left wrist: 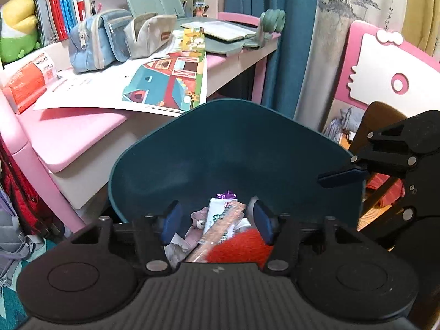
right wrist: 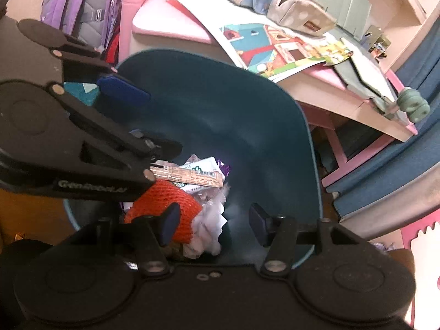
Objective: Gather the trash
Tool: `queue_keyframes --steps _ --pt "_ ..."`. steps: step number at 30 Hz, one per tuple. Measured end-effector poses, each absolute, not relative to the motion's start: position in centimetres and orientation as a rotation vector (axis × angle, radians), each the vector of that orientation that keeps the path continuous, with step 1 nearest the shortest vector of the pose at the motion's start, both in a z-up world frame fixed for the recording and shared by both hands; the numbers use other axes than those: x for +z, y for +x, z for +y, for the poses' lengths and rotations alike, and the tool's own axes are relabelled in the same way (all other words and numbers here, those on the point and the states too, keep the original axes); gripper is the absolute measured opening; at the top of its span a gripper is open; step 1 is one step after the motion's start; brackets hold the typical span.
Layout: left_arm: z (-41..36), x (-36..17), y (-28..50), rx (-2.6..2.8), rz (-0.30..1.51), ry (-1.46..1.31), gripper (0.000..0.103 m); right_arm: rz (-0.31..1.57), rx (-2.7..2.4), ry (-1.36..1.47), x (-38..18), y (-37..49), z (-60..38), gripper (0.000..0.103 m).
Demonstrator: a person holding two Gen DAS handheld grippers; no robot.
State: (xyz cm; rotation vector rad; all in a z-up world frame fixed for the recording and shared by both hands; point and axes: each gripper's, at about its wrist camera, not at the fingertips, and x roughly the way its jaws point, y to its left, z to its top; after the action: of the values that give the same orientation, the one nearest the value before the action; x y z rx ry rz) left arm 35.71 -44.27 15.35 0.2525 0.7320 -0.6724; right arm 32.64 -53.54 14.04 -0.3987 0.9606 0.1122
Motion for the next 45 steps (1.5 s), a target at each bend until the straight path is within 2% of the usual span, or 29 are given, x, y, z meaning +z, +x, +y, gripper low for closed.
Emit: queue_keyframes --steps 7,9,16,18,28,33,45 --pt "-42.3 17.2 33.2 -0.672 0.693 0.237 0.058 0.891 0.072 -0.373 16.1 29.6 -53.4 0.054" --pt "-41.7 17.8 32.3 -0.674 0.676 0.23 0.066 0.865 0.06 -0.345 16.8 28.6 -53.5 0.054" --pt "-39.0 19.8 29.1 -0.685 0.614 0.187 0.07 0.757 0.05 -0.243 19.2 24.7 -52.9 0.054" --pt "-38.3 20.2 28.1 -0.688 0.597 0.18 0.077 0.725 0.046 -0.22 19.8 23.6 -52.7 0.054" --pt "-34.2 21.2 24.9 -0.699 0.521 0.119 0.081 0.594 0.045 -0.125 21.2 18.5 -51.3 0.055" --pt "-32.2 21.1 24.0 -0.67 0.486 0.085 0.102 0.534 0.045 -0.086 21.5 16.8 -50.7 0.056" --pt "-29.6 21.0 21.0 -0.673 0.423 0.061 0.102 0.396 0.019 0.055 21.3 13.1 -50.2 0.062"
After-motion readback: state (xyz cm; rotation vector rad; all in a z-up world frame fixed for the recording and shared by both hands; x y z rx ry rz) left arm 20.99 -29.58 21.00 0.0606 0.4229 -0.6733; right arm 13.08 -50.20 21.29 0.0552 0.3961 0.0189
